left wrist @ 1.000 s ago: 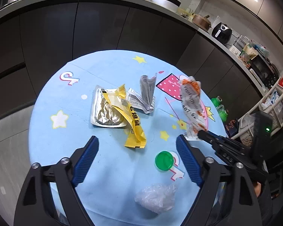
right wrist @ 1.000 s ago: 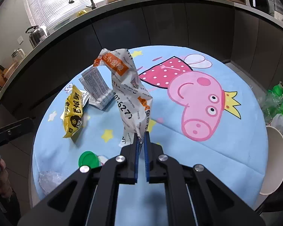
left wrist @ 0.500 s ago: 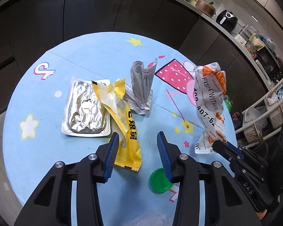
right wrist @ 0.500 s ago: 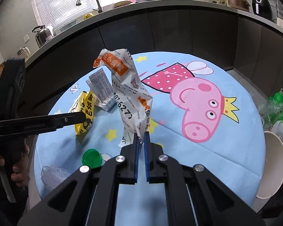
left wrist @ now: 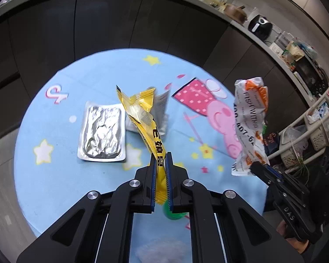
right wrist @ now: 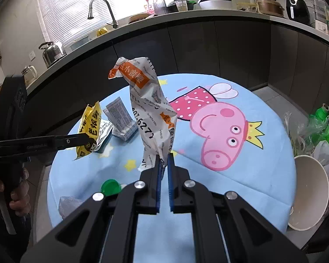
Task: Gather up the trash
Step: 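Grasp the yellow wrapper with the left tool while the right tool lifts the snack bag, then carry the snack bag and yellow wrapper with both tools over the bin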
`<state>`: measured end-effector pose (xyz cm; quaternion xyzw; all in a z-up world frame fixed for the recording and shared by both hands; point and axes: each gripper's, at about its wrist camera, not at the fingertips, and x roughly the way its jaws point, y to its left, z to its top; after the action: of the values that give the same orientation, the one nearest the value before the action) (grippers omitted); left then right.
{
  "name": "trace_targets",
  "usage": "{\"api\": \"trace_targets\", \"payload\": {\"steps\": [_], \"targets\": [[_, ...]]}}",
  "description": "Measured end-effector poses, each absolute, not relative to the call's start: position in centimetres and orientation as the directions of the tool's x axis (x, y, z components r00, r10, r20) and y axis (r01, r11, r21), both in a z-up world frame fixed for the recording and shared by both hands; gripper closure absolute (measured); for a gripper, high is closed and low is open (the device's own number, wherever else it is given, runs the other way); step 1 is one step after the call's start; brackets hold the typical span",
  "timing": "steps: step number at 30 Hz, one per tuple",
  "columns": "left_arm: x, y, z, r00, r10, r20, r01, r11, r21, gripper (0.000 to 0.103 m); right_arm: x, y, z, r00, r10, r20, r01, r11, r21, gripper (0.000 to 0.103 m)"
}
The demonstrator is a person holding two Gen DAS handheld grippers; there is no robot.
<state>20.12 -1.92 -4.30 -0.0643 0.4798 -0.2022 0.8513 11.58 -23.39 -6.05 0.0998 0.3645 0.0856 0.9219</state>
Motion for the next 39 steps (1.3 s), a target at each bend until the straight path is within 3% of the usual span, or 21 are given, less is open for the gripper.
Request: {"api": "trace_targets", "payload": {"steps": [17,39], "targets": [[14.8,-13.8,2.1,0.460,-0.513,-0.724,0.520,0.817,-0.248,0.096,5.8,-32.3,-3.3,0.801,0.142,-0.581,0.056,0.949,0.309,0.096],[12.4,-30.3,-1.2,0.266,-0.580,-0.770,0.720,0.651,-0.241,0.096,-0.3,-46.2,-8.3,0.794,-0.007,-0.608,0.319,0.857,0.406,0.096]]}}
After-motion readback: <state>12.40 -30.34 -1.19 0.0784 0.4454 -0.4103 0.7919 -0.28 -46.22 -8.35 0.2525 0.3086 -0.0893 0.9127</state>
